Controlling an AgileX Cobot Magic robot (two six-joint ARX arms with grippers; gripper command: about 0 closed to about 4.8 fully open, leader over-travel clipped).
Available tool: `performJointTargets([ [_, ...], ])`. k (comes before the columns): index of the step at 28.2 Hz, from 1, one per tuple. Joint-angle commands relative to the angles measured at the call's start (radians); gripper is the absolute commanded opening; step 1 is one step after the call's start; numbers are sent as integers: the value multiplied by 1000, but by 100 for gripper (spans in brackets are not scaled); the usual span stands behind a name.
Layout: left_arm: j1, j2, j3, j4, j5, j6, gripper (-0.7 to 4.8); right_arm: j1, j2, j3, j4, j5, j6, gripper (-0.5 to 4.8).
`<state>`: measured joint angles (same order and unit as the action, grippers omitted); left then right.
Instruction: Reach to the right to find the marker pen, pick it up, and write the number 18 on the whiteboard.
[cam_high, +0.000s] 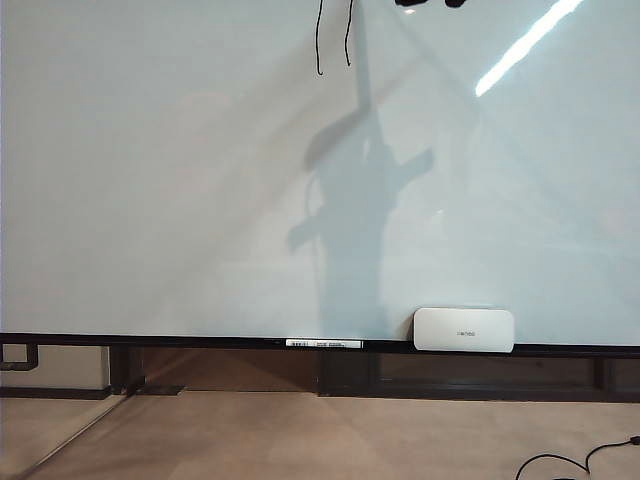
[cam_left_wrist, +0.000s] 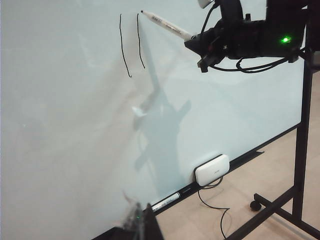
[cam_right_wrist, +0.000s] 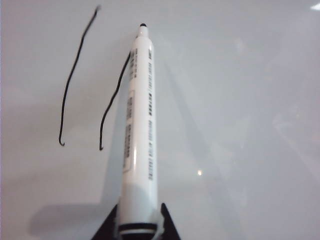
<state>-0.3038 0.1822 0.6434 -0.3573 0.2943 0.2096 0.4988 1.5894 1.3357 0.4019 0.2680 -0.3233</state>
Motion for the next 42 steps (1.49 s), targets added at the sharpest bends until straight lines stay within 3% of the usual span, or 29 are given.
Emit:
performJointTargets([
  [1,-1,0,3,13,-2,-1,-5,2,9,20,18,-2,0,-2],
  [22,-1,0,3,-3,-3,1,-5,2,65,94,-19,31,1,-2],
  [42,-1,0,3,-4,-3,6,-5,2,62,94,-44,232,-23,-1],
])
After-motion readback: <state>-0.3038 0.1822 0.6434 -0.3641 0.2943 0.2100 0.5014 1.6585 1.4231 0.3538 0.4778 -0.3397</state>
